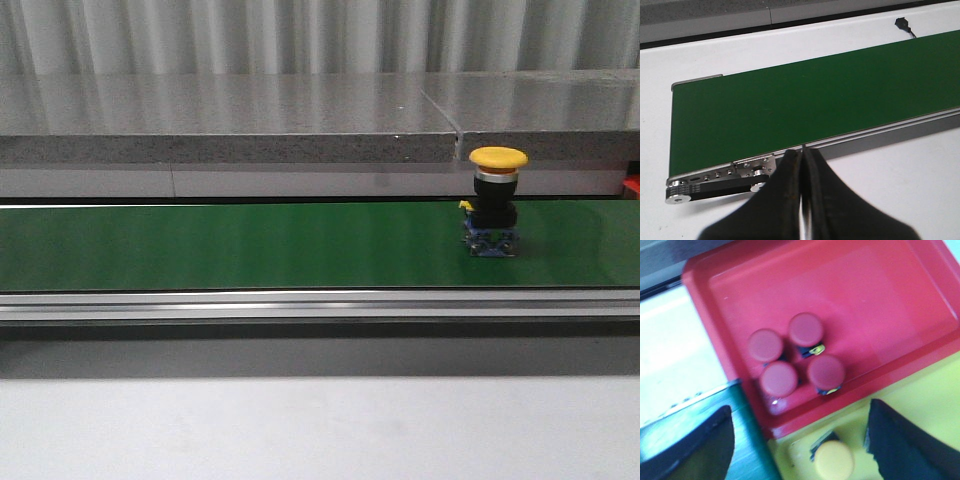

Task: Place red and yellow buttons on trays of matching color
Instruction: 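Lower the right gripper onto the yellow button on the belt and grasp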

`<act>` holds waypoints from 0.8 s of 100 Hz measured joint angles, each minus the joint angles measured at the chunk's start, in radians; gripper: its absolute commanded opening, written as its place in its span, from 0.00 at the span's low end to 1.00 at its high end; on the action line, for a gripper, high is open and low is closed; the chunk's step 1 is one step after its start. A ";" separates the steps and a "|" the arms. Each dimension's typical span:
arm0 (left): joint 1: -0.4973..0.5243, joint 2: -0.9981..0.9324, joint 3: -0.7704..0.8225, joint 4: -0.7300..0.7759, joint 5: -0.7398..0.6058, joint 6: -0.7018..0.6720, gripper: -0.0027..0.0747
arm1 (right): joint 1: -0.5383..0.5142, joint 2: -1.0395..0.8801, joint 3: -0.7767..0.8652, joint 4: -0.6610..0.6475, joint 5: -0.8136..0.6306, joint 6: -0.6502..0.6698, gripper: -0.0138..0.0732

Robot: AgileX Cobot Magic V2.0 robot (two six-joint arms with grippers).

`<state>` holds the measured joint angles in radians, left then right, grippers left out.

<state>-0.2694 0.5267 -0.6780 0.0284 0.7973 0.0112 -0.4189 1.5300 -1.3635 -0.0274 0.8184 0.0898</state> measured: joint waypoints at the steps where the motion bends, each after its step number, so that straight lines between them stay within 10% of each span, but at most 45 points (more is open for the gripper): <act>1: 0.000 0.000 0.000 0.000 0.000 0.000 0.01 | 0.003 -0.005 0.004 0.000 -0.004 0.000 0.80; 80: 0.000 0.000 0.000 0.000 0.000 0.000 0.01 | 0.377 -0.195 0.067 0.005 0.098 0.000 0.80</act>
<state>-0.2694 0.5267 -0.6780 0.0284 0.7973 0.0112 -0.0418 1.3349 -1.2969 -0.0220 0.9160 0.0898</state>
